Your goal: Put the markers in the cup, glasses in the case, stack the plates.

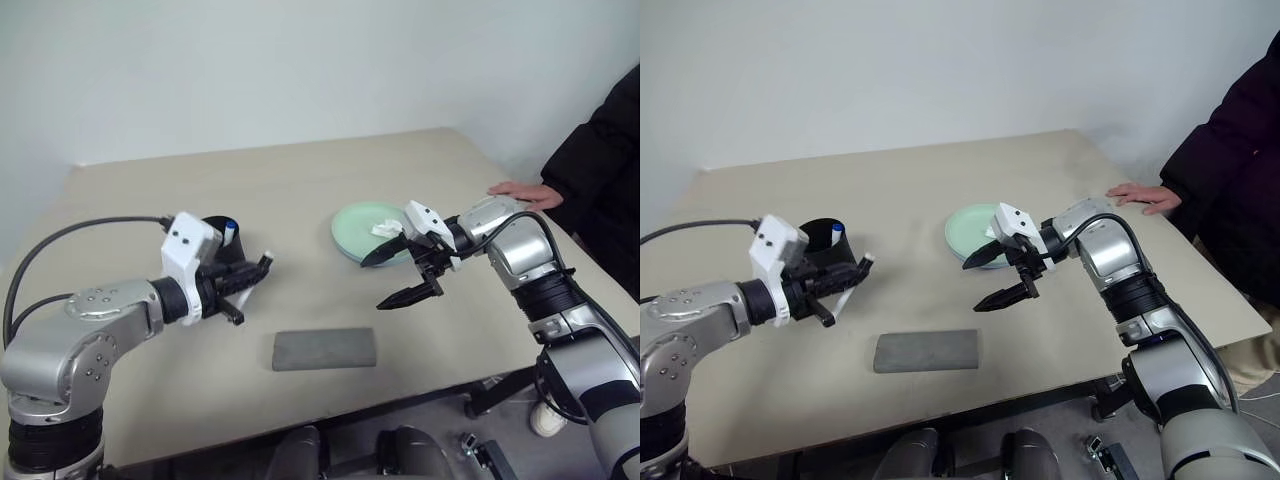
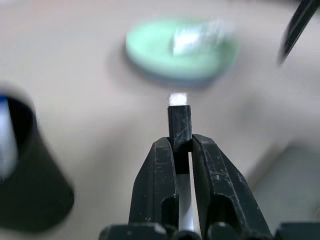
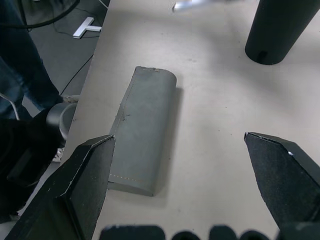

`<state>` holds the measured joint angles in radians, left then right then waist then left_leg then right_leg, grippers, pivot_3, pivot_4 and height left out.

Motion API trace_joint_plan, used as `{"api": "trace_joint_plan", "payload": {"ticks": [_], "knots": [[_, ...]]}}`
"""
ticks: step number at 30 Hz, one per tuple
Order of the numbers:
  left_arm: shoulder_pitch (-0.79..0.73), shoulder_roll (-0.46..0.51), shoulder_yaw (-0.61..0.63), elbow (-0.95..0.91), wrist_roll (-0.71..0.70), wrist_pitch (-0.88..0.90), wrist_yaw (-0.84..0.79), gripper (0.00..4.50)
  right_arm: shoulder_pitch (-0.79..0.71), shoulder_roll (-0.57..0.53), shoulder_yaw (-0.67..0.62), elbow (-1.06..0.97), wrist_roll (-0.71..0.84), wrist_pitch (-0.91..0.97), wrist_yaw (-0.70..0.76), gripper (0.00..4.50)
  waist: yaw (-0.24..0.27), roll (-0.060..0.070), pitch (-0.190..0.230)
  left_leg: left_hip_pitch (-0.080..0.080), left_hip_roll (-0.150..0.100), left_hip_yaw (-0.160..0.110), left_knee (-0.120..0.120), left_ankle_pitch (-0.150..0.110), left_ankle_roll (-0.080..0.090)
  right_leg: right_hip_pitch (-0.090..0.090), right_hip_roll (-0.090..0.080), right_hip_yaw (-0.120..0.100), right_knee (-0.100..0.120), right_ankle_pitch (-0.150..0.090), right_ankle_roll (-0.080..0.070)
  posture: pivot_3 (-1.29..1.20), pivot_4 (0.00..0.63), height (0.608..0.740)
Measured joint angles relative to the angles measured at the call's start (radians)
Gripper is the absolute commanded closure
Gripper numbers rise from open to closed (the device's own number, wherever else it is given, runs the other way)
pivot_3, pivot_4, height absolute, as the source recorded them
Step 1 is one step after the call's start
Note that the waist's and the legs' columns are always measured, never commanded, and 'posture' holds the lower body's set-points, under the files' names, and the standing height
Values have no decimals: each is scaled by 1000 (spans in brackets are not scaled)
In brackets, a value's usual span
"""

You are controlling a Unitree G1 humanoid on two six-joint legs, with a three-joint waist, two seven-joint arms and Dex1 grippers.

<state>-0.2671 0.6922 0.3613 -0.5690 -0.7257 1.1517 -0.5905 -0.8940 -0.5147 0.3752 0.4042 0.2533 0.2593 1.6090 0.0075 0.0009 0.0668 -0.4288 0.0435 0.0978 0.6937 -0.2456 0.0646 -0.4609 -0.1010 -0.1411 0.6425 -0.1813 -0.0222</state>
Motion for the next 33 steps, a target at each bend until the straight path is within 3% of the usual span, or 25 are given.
{"api": "trace_joint_plan", "payload": {"ticks": [18,33], "knots": [[-350,-103,163,231,-109,-106,281,4473,0,11,1,2,0,0,0,0,-1,-1,0,0,0,0,4,1,1,2,1,0,3,1,1,0,0,700],[-328,-87,160,374,17,-327,329,4473,-22,11,-40,-1,51,51,0,0,0,-2,-1,0,0,0,5,1,0,1,1,0,3,2,0,0,0,700]]}}
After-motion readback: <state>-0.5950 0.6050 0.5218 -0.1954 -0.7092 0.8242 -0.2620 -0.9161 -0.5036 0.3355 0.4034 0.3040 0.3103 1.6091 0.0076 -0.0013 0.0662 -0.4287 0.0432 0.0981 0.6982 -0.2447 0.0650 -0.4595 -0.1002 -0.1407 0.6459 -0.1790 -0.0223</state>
